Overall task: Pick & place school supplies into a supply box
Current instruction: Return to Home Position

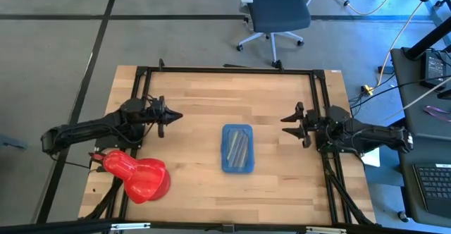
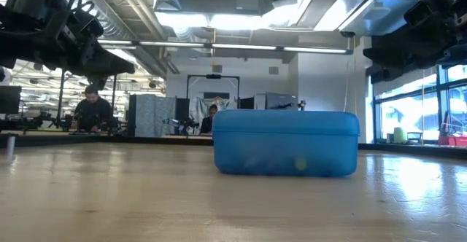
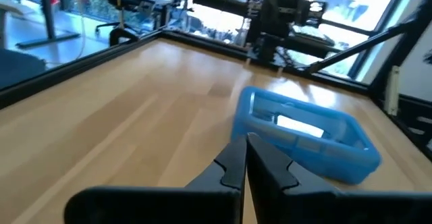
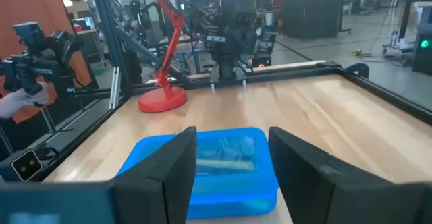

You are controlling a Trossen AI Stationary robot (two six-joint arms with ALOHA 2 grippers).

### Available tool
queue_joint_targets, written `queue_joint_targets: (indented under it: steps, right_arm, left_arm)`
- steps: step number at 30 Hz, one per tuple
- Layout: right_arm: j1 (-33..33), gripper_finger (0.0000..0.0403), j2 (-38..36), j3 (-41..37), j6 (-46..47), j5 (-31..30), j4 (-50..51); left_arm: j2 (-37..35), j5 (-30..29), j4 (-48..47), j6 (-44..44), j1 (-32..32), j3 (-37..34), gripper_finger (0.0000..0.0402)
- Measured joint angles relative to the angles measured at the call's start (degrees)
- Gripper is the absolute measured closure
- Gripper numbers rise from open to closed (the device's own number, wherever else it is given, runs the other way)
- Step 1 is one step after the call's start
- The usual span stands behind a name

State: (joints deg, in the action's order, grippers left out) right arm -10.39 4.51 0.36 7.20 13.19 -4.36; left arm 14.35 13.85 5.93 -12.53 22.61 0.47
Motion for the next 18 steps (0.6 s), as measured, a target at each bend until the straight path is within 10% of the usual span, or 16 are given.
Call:
queue_joint_targets:
  steps: [10, 18]
  right_arm:
    - [0.0, 0.0214, -4.14, 0.02, -1.73, -0.2, 1.07]
    - [0.0, 0.0214, -4.33, 0.02, -3.13, -1.45, 1.22]
  left_arm:
    - [-3.47, 2.66, -0.35, 0.13, 0.0, 0.0, 0.0396]
    - [-7.36, 16.05, -0.49, -0.37, 0.0, 0.0, 0.0396]
